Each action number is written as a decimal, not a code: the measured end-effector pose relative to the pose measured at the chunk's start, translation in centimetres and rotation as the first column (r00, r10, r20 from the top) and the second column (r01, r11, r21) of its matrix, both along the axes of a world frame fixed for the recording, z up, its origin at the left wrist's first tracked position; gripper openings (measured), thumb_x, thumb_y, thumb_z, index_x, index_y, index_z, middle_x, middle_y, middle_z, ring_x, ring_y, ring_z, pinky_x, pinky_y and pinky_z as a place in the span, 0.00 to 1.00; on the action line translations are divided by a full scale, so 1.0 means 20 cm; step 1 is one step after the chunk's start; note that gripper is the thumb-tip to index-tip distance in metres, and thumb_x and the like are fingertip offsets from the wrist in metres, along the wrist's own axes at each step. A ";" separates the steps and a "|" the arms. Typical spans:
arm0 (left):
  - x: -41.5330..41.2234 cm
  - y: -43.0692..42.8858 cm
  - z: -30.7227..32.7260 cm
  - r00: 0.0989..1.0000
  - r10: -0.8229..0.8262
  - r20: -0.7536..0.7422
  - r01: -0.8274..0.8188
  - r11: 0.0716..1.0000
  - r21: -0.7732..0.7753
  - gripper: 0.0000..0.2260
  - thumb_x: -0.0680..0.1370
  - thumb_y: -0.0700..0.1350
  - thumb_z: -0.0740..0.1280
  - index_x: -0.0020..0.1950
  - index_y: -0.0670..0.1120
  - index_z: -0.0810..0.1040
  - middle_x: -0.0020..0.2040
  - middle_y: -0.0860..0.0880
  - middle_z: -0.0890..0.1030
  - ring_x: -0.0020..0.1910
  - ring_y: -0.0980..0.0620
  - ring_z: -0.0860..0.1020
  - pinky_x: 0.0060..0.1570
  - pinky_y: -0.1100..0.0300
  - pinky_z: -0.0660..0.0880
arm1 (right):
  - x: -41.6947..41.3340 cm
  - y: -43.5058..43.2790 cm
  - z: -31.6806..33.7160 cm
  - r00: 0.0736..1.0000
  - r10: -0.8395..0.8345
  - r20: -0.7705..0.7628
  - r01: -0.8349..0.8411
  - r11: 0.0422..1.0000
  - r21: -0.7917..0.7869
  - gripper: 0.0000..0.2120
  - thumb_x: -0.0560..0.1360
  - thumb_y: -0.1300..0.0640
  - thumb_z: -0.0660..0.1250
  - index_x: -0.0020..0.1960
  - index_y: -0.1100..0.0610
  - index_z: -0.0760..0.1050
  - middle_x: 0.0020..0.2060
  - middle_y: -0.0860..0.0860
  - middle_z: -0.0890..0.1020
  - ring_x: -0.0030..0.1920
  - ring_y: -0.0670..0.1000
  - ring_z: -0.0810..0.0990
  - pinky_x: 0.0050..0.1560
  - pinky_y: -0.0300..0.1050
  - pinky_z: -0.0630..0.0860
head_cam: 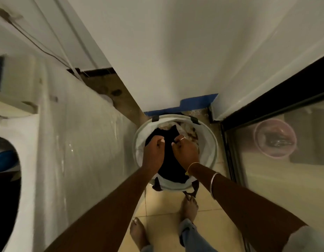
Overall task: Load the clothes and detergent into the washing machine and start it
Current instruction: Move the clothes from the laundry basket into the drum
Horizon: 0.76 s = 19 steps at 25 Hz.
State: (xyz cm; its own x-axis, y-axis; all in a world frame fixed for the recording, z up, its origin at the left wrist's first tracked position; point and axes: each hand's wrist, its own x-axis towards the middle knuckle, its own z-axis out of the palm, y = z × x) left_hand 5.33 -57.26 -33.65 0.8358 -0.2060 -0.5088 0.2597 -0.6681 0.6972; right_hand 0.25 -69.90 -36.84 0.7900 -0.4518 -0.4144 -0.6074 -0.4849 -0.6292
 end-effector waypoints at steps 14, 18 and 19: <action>-0.05 0.19 -0.79 0.918 0.327 -0.226 -0.319 0.945 0.073 0.16 0.80 0.40 0.62 0.67 0.50 0.72 0.61 0.51 0.76 0.61 0.51 0.75 0.67 0.50 0.71 | -0.02 0.16 -1.15 0.905 0.271 -0.328 -0.300 0.953 -0.041 0.09 0.78 0.59 0.60 0.54 0.59 0.77 0.52 0.58 0.79 0.48 0.60 0.81 0.47 0.52 0.80; -0.08 0.24 -0.69 0.988 -0.011 -0.156 0.007 1.000 -0.025 0.37 0.69 0.48 0.74 0.75 0.52 0.62 0.72 0.50 0.70 0.72 0.50 0.69 0.73 0.47 0.66 | 0.02 0.13 -0.71 0.990 -0.138 -0.007 0.137 0.974 0.180 0.15 0.70 0.54 0.59 0.26 0.50 0.62 0.26 0.48 0.70 0.31 0.54 0.73 0.33 0.50 0.70; -0.09 0.23 -0.69 0.983 -0.139 -0.117 0.144 0.989 0.033 0.47 0.65 0.55 0.76 0.78 0.53 0.55 0.77 0.51 0.63 0.76 0.50 0.62 0.75 0.49 0.60 | 0.04 0.13 -0.57 0.973 -0.208 0.096 0.171 0.938 0.302 0.15 0.70 0.54 0.59 0.26 0.49 0.63 0.25 0.48 0.71 0.31 0.53 0.73 0.34 0.53 0.72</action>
